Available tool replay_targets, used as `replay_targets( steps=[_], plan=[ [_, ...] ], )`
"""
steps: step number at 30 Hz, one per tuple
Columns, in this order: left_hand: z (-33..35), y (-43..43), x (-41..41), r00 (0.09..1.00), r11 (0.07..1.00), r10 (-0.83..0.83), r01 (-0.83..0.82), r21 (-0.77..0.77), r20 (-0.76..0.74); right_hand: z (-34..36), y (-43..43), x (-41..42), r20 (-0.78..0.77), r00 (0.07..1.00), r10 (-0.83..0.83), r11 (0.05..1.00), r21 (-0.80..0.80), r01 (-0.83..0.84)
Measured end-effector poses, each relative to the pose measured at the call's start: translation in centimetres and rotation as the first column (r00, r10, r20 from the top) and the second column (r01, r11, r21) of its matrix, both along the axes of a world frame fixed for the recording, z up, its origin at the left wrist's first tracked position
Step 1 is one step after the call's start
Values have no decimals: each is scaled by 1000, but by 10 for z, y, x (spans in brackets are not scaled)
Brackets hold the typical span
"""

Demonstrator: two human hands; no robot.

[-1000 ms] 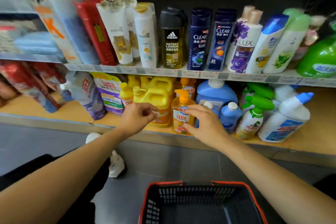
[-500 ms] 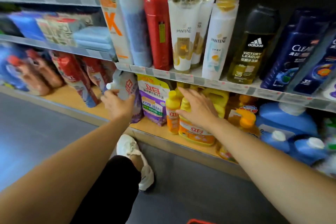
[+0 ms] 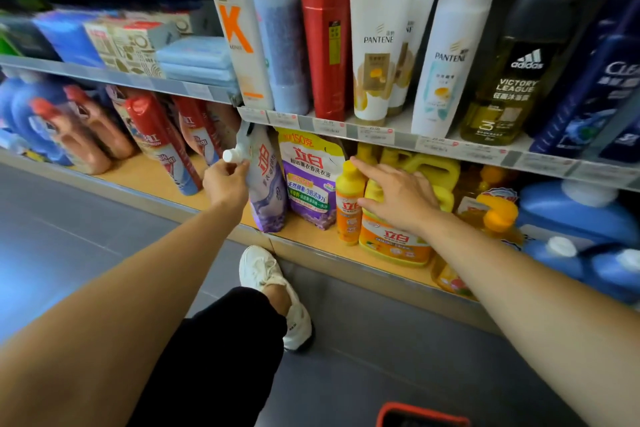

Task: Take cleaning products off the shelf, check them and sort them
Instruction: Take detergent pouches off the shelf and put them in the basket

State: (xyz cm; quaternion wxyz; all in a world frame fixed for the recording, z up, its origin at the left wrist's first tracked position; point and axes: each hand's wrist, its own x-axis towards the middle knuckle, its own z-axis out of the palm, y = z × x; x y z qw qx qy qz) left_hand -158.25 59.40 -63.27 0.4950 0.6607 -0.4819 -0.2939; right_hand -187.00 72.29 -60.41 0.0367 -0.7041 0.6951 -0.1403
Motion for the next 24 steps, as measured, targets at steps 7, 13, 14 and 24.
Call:
replay_targets(
  steps=[7, 13, 14, 24],
  plan=[
    [43, 62, 0, 988, 992, -130, 128, 23, 87, 13, 3, -4, 64, 996, 62, 985, 160, -71],
    [81, 148, -6, 942, 947, -321, 322, 9, 95, 36, 26, -8, 407, 910, 78, 989, 81, -121],
    [86, 161, -9, 930, 932, -360, 362, -9, 79, 40, 33, -8, 432, 898, 85, 993, 33, -109],
    [104, 251, -70, 732, 780, -622, 609, -140, -277, 58, 174, -43, 919, 395, -10, 1000, 13, -6]
  ],
)
